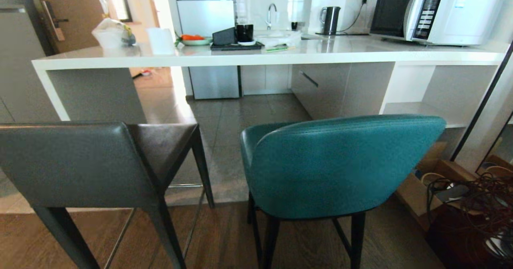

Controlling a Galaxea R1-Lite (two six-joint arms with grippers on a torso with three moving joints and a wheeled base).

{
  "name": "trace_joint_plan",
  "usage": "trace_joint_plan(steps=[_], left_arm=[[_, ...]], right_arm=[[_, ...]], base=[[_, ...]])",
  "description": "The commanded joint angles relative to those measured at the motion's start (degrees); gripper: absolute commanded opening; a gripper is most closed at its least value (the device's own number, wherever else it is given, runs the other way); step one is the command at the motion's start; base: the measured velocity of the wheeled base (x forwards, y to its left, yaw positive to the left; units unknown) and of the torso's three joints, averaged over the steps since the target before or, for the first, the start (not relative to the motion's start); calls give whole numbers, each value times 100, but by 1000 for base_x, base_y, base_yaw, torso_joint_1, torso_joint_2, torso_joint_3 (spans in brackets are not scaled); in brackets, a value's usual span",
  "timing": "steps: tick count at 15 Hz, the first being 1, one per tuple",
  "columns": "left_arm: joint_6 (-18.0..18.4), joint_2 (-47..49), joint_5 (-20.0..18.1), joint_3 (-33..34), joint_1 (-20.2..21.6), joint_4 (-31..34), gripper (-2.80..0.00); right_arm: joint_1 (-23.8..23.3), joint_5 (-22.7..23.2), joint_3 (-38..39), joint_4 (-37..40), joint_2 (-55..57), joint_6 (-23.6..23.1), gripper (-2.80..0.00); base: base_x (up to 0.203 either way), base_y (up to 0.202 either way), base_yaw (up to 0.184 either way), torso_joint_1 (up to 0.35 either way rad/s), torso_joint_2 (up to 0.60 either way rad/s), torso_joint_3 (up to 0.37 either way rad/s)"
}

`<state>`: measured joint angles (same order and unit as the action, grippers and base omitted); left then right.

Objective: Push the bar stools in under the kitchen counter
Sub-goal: Push the gray chair back under the dining table

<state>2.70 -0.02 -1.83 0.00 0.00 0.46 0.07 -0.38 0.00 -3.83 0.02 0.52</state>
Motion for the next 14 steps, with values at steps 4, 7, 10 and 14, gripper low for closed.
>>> trace_joint_plan(steps=[4, 7, 10, 14], left_arm=[[2, -9, -2, 18, 0, -2, -280], [-16, -7, -2, 18, 0, -2, -280], [-16, -6, -2, 18, 0, -2, -280], [-16, -6, -2, 18, 0, -2, -280]], right_arm=[[1, 3, 132, -4, -2, 9, -280], [1, -6, 132, -4, -2, 9, -280], [1, -6, 132, -4, -2, 35, -280], [1, -6, 132, -4, -2, 35, -280]], base=[[0, 197, -1, 2, 3, 3], [0, 200, 1, 2, 1, 2], [0, 198, -1, 3, 2, 3], [0, 197, -1, 3, 3, 3]])
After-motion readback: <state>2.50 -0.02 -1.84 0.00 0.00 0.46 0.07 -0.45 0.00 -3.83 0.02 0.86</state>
